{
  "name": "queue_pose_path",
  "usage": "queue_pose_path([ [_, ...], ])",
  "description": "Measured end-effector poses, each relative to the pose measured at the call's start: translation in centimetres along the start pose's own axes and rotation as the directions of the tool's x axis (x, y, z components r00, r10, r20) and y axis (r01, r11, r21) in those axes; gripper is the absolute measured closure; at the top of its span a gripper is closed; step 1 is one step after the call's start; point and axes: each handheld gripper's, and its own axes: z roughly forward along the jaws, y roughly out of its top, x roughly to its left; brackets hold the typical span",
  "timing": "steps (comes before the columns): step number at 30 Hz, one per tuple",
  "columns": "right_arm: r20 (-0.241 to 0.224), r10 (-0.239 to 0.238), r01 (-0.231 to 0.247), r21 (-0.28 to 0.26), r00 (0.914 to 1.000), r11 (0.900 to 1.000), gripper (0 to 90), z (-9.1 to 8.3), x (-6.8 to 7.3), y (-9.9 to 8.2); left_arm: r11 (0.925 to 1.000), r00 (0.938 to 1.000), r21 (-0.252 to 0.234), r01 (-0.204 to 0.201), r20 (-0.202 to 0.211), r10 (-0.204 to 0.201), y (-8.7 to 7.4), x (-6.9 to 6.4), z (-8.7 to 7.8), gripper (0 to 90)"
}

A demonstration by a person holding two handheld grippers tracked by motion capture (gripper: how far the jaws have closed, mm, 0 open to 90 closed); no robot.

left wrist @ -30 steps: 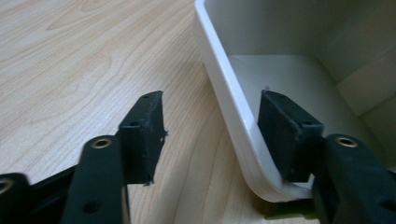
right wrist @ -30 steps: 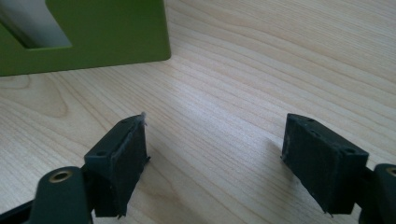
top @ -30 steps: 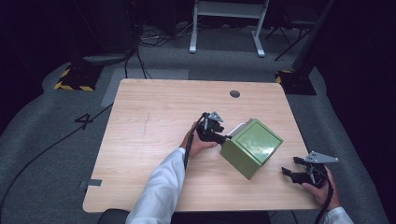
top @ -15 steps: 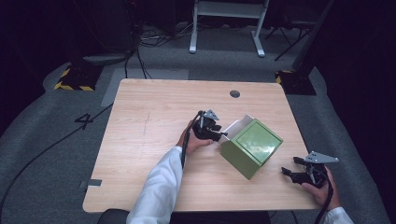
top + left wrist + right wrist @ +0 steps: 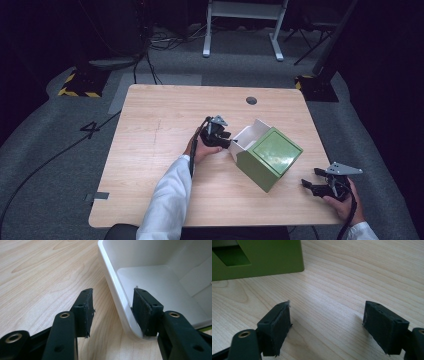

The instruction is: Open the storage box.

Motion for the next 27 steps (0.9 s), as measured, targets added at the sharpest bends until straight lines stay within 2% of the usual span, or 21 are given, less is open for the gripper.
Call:
queue_pose_path([
  [12,-0.001,0.001,-0.001,0.0,1.0,1.0,22.0,0.0,0.0,0.0,0.9996,0.9995,-0.017,0.02,-0.025,-0.021,-0.4,1.2,-0.6,50.7],
  [20,0.0,0.0,0.0,0.001,1.0,1.0,22.0,0.0,0.0,0.0,0.9997,0.9996,-0.016,0.02,-0.022,-0.02,-0.4,1.5,-0.6,50.2],
  [27,-0.001,0.001,-0.001,0.0,1.0,1.0,22.0,0.0,0.0,0.0,0.9988,0.9981,-0.024,0.043,-0.043,-0.044,-0.6,2.1,-1.1,48.8],
])
